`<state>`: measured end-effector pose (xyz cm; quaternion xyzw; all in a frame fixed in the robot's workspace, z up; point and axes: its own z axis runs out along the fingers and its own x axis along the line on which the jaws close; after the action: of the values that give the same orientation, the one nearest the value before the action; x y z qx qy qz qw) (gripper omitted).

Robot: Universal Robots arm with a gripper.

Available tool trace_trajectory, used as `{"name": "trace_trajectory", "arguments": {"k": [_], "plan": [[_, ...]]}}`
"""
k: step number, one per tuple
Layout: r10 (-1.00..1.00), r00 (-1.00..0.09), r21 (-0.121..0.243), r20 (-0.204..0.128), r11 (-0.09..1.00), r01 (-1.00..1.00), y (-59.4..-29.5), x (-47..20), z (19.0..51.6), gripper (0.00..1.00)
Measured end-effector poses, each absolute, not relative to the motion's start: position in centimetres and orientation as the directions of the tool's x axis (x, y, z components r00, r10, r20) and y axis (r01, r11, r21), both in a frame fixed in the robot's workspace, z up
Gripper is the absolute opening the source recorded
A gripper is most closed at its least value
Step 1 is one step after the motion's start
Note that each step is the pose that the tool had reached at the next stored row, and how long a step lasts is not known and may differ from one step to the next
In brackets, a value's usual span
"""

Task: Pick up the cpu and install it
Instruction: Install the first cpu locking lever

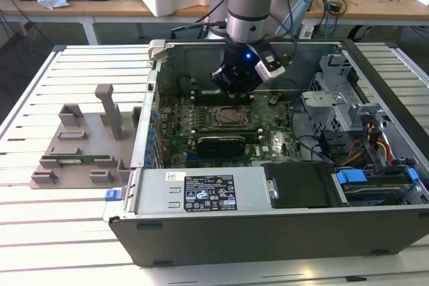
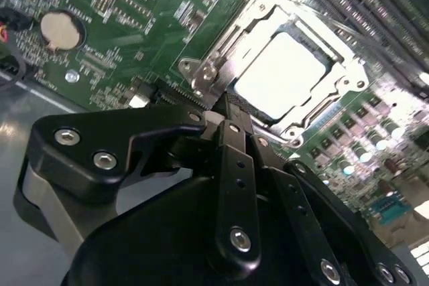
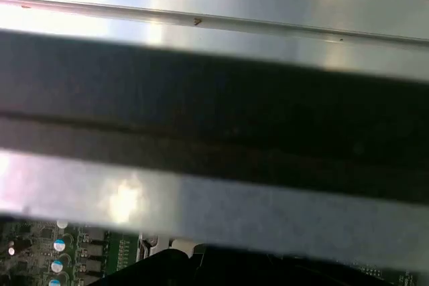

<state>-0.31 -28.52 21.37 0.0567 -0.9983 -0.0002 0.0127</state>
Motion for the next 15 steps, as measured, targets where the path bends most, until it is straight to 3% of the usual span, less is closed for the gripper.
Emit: {"name": "trace_trajectory", "arguments": {"k": [15], "plan": [[-0.112,-0.993,-0.037,0.030,0.993,-0.113,-30.8,-0.3,22.4,0.11]]}}
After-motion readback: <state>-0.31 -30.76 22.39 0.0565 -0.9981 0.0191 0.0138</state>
